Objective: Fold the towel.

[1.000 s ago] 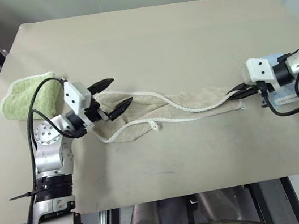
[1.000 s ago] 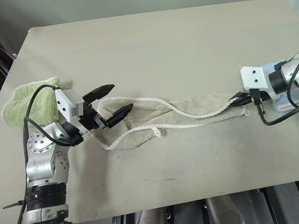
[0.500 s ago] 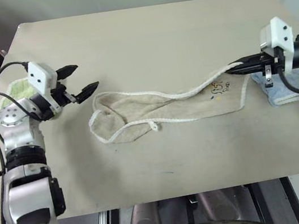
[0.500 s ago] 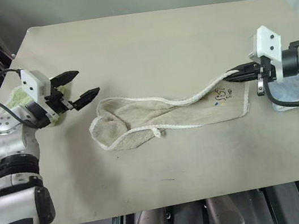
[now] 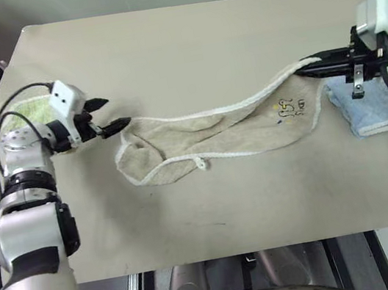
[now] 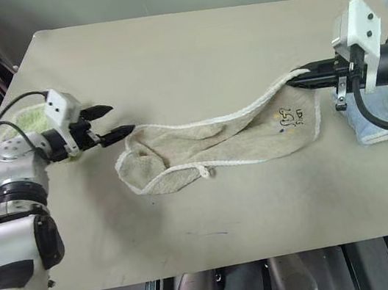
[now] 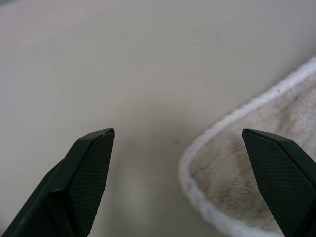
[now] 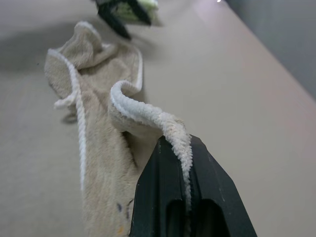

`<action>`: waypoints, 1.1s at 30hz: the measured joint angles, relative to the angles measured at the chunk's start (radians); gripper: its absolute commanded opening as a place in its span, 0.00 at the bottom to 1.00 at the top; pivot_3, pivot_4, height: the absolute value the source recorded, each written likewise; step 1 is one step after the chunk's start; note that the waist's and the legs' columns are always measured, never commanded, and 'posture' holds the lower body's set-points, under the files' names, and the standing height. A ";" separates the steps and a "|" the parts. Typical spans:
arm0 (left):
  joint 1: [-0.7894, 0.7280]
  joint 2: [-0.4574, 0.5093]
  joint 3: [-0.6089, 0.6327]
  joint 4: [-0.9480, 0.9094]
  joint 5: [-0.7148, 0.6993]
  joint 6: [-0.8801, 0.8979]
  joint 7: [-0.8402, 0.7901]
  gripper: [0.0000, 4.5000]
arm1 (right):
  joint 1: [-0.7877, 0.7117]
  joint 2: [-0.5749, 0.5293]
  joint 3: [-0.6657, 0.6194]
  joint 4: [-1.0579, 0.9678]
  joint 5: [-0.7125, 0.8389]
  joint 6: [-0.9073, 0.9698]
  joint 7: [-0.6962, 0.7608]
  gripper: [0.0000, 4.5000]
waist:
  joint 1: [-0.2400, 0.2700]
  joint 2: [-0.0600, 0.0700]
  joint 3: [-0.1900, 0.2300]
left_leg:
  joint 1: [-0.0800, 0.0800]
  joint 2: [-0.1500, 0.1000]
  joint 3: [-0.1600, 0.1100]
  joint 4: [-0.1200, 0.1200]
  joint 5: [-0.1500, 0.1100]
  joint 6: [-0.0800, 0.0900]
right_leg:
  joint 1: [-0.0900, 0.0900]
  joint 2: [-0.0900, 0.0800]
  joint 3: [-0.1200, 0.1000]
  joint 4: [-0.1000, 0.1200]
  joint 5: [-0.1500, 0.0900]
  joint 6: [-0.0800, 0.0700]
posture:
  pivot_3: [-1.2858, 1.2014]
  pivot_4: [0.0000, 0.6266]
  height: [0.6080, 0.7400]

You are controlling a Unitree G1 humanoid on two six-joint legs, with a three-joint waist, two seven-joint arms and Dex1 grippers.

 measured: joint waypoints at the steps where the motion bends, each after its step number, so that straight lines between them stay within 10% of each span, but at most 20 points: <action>1: 0.006 -0.007 -0.002 0.001 0.003 -0.001 0.000 1.00 | -0.002 -0.006 -0.004 -0.014 0.010 0.007 -0.005 0.00 | 0.000 0.000 0.000 | 0.000 0.000 0.000 0.000 0.000 0.000 | 0.000 0.000 0.000 0.000 0.000 0.000 | 0.52 0.24 0.68; 33: 0.062 -0.101 0.035 -0.001 0.010 0.022 -0.115 1.00 | -0.090 -0.119 -0.076 -0.241 0.224 0.126 -0.050 0.00 | 0.000 0.001 -0.001 | -0.004 -0.002 0.001 0.012 -0.001 0.004 | 0.000 0.000 0.000 0.003 -0.003 0.008 | 0.52 0.24 0.68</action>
